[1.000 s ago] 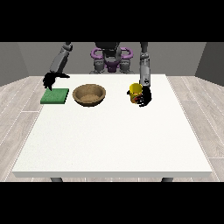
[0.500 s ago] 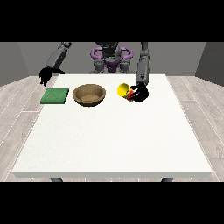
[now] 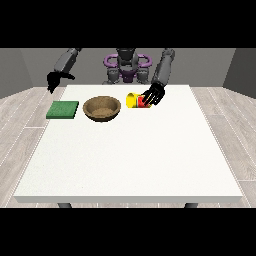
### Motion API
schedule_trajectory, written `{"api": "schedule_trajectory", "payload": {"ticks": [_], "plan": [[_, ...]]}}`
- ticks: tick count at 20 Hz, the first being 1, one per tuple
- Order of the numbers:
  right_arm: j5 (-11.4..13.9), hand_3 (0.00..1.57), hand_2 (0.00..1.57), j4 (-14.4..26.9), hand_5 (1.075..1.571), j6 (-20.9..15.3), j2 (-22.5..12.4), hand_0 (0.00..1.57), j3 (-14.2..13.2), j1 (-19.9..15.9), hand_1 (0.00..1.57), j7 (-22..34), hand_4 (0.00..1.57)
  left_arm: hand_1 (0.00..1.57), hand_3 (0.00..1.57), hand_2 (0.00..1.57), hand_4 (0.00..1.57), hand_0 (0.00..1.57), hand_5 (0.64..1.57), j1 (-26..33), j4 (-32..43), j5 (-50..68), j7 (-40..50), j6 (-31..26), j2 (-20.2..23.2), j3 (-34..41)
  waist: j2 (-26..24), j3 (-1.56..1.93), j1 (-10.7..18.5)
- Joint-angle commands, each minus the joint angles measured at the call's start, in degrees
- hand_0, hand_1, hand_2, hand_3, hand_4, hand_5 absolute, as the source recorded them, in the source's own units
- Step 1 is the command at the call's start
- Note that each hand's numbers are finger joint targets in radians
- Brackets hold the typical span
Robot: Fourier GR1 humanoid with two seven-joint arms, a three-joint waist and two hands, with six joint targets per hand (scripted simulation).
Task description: Pick the cup and pour the ball into the bowl, then pick the bowl and place it on the pad
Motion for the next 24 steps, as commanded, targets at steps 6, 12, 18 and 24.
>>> {"api": "schedule_trajectory", "payload": {"ticks": [6,12,18,24], "plan": [[0.00,0.12,0.23,9.34,1.547,-0.07,-1.73,0.00,-2.77,3.92,0.00,-2.87,0.37,1.41,1.57,1.57,1.14,1.41,1.570,-5.06,1.25,-22.47,21.08,-5.77,-5.63,-13.28,-9.09,-0.11,7.50],[0.07,0.22,0.29,13.57,1.538,-2.04,-3.03,0.00,-4.41,4.25,0.00,-3.55,0.40,1.17,1.49,1.57,0.91,1.17,1.535,-12.09,-0.16,-33.63,31.42,-18.15,-11.95,-21.41,-12.51,-0.15,12.14],[0.02,0.39,0.24,15.69,1.540,-0.58,-4.38,0.00,-5.34,7.03,0.00,-8.48,0.40,0.22,1.44,1.57,0.87,0.22,1.529,-13.71,-3.77,-38.22,33.23,-26.91,-12.92,-24.52,-12.14,-0.21,14.26],[-0.32,0.35,0.26,17.96,1.536,0.16,-5.36,0.00,-5.91,4.96,0.00,-9.59,0.40,0.00,1.57,1.57,0.51,0.00,1.522,-16.79,-8.96,-43.85,37.89,-32.36,-13.13,-30.83,-9.41,-0.20,14.52]]}}
